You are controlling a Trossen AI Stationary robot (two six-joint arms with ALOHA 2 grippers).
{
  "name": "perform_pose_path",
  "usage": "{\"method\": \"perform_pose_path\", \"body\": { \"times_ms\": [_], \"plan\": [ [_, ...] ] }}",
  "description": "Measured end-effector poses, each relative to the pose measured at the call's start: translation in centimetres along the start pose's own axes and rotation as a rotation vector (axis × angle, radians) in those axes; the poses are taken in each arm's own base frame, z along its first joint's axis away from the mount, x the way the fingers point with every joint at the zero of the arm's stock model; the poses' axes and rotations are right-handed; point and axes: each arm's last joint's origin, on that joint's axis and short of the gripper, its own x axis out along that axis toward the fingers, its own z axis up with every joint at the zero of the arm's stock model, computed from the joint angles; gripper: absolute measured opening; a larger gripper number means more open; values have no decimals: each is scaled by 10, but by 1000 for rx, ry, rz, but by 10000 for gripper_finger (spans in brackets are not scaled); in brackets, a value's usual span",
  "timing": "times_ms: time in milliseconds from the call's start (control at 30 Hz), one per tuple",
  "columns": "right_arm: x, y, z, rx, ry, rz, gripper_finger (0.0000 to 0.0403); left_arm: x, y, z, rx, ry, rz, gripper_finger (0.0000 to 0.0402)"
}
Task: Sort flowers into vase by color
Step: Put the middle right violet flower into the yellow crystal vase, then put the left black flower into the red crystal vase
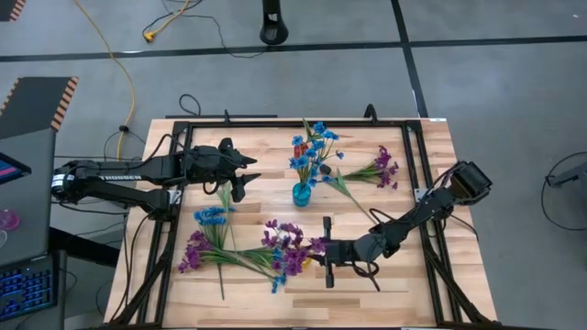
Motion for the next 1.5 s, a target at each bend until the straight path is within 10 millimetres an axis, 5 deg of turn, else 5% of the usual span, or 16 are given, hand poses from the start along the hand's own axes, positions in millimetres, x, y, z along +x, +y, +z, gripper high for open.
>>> {"method": "perform_pose_path", "body": {
  "times_ms": [667, 1000, 1500],
  "plan": [
    [-1, -3, -2, 47, 34, -150, 229, 0, 0, 0, 0, 0, 0, 201],
    [-30, -10, 18, 79, 181, -118, 239, 0, 0, -1, 0, 8, 1, 201],
    [-91, -56, 54, 59, 363, -122, 240, 0, 1, -2, -124, 15, 31, 201]
  ]
}}
